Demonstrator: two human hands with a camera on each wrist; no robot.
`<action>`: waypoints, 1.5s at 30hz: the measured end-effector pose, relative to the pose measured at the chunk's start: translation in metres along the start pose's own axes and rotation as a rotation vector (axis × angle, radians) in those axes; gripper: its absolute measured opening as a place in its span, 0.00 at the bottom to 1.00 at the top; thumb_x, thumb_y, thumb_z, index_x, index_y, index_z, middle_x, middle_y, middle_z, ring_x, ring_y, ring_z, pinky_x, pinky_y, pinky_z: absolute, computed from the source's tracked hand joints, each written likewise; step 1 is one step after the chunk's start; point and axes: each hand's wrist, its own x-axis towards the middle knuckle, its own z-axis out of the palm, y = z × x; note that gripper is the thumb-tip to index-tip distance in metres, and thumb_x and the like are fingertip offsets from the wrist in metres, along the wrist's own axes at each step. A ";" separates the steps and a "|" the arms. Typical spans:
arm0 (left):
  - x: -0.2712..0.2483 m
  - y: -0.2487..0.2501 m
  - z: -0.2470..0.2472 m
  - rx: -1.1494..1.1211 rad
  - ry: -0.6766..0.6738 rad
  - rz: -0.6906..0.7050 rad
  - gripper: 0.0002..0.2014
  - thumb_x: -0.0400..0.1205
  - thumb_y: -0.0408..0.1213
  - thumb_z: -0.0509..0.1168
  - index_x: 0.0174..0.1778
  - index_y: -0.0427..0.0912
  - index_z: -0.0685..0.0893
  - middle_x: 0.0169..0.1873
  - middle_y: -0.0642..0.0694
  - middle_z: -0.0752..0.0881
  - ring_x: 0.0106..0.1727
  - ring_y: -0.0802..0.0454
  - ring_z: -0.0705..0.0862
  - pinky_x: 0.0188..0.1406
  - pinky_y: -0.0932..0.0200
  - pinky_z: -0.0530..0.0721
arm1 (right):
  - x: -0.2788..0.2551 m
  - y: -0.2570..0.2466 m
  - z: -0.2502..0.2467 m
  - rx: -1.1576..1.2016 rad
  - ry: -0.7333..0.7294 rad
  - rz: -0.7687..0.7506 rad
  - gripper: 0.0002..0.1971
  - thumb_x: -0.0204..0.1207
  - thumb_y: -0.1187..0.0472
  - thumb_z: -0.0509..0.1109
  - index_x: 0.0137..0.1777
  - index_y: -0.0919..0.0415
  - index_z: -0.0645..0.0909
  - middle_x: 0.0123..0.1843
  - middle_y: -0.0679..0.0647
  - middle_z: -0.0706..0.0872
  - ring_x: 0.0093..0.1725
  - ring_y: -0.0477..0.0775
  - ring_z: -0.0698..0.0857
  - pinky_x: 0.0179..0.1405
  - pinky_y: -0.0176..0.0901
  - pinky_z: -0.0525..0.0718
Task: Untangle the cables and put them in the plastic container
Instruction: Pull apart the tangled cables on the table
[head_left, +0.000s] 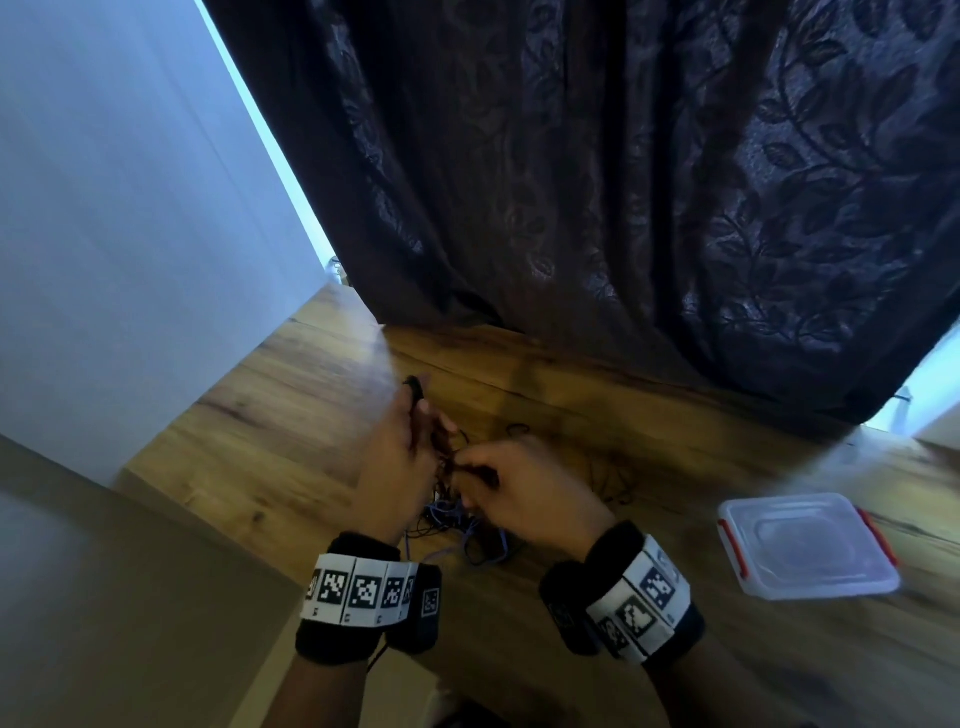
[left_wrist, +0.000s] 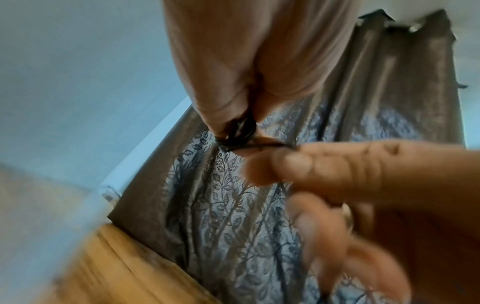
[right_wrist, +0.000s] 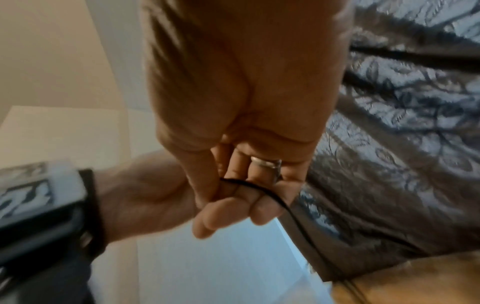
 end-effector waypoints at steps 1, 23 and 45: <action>-0.003 -0.001 0.000 0.060 -0.030 -0.012 0.17 0.91 0.39 0.52 0.76 0.45 0.73 0.40 0.50 0.87 0.41 0.58 0.86 0.44 0.56 0.86 | 0.000 -0.004 -0.010 -0.005 0.027 0.004 0.08 0.86 0.55 0.67 0.54 0.52 0.88 0.43 0.46 0.90 0.40 0.45 0.87 0.43 0.51 0.88; 0.002 0.024 -0.001 -0.716 -0.004 -0.077 0.16 0.90 0.30 0.51 0.70 0.37 0.79 0.28 0.51 0.76 0.29 0.58 0.72 0.31 0.65 0.74 | 0.016 0.010 0.023 0.417 0.047 0.126 0.14 0.90 0.63 0.58 0.69 0.61 0.82 0.37 0.46 0.83 0.31 0.33 0.81 0.35 0.29 0.78; -0.011 0.021 0.001 -0.099 -0.227 -0.100 0.14 0.91 0.34 0.53 0.64 0.47 0.83 0.49 0.51 0.89 0.45 0.70 0.86 0.42 0.77 0.79 | 0.000 -0.014 -0.026 -0.218 0.190 -0.150 0.08 0.74 0.64 0.75 0.50 0.52 0.89 0.48 0.42 0.89 0.50 0.45 0.84 0.52 0.42 0.83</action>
